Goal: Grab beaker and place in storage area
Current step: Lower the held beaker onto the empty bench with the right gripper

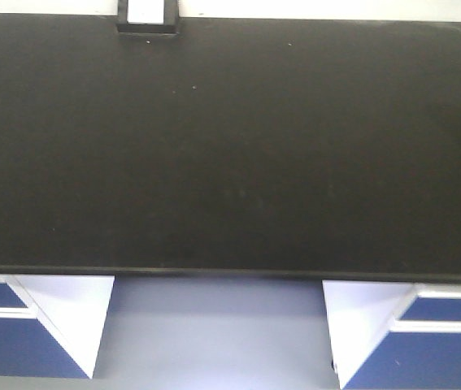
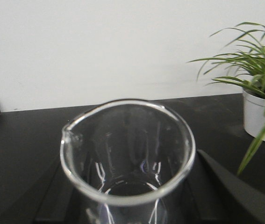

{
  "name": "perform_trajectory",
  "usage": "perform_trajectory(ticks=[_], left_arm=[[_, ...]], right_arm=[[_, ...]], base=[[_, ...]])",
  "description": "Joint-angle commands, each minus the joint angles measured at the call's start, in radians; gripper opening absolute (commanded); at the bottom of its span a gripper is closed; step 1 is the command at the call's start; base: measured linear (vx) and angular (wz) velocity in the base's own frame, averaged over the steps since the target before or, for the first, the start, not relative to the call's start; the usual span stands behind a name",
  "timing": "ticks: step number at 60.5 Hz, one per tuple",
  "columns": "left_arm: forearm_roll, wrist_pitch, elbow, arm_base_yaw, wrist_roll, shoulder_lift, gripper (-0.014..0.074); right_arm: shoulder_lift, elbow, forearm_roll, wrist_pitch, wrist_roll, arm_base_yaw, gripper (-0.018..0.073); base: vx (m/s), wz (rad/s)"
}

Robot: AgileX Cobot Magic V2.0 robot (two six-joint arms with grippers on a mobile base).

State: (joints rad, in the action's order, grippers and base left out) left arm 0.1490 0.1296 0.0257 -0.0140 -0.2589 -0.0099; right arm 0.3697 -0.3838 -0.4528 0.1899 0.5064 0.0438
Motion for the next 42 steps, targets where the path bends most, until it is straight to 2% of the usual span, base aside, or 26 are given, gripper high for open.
perform_trajectory(ticks=[1, 42], left_arm=[[-0.006, -0.080, 0.022, -0.008, -0.006, -0.018, -0.0008], [-0.006, -0.080, 0.022, -0.008, -0.006, -0.018, -0.0008]], right_arm=[[0.006, -0.029, -0.015, -0.072, -0.006, 0.003, -0.0003], [0.006, -0.029, -0.015, -0.074, -0.006, 0.003, -0.0003]], base=[[0.20, 0.14], [0.05, 0.02]])
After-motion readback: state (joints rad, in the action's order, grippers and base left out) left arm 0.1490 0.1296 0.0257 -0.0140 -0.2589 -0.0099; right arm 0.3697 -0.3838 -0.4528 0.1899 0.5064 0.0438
